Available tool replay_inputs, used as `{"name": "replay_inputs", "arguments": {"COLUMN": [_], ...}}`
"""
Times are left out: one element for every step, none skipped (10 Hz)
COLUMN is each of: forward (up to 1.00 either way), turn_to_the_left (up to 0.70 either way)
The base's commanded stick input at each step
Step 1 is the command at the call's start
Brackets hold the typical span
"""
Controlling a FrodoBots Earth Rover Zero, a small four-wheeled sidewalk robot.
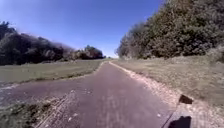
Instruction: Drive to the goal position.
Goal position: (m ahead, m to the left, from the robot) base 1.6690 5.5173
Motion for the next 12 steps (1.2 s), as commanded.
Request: {"name": "replay_inputs", "arguments": {"forward": [0.70, 0.70, 0.70, 0.70, 0.70, 0.70, 0.70, 0.70, 0.70, 0.70, 0.70, 0.70], "turn_to_the_left": [-0.34, -0.34, 0.00, 0.00, 0.00, 0.01, 0.05, 0.23, 0.35, 0.35, 0.35, 0.35]}}
